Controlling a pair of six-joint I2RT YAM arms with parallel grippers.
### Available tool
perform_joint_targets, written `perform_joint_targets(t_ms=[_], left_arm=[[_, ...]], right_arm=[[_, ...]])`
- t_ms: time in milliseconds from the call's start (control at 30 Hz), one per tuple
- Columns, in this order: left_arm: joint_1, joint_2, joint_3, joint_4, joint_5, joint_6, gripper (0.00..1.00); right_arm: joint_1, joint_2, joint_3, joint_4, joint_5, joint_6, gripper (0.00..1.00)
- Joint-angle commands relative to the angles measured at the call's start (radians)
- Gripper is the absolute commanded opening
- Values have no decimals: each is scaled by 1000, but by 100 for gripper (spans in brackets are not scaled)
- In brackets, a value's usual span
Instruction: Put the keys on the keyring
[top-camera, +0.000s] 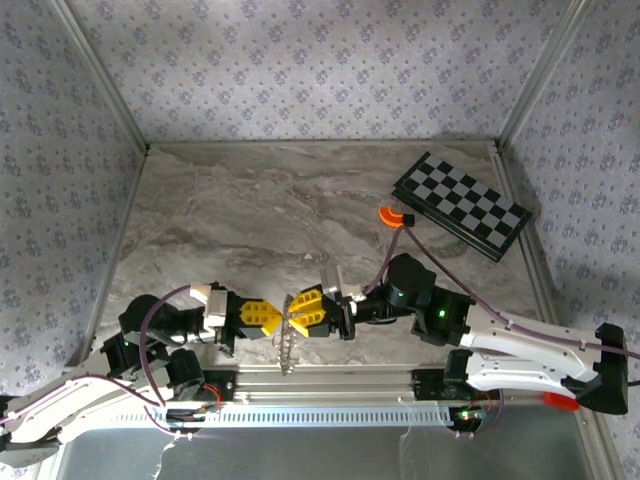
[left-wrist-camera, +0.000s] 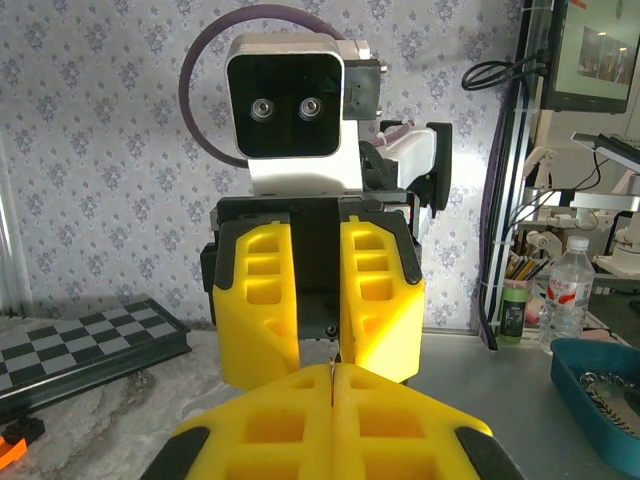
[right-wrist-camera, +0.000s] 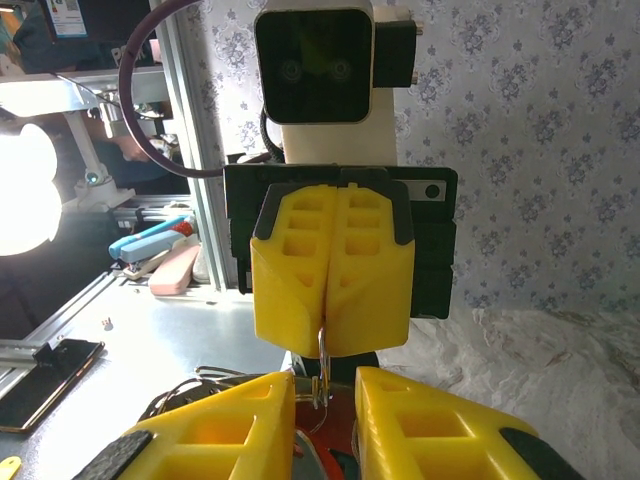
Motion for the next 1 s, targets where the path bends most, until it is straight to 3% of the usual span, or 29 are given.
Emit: perform_joint_targets(t_ms=[0, 267, 433, 600, 767, 967], left_arm=[[-9, 0, 16, 45, -10, 10, 0], [-12, 1, 14, 42, -23, 15, 0], [-12, 5, 20, 10, -45, 27, 0], [-12, 20, 50, -95, -121, 61, 0], [-12, 39, 89, -219, -179, 76, 12], [-12, 71, 129, -313, -233, 78, 18]], right_arm=[[7, 5, 9, 15, -11, -15, 19], [13, 20, 17, -1, -6, -28, 12], [13, 6, 18, -15, 28, -44, 0], [4, -9, 35, -83, 97, -71, 0], [-38, 6, 97, -214, 112, -104, 0], [-53, 28, 150, -313, 112, -141, 0]])
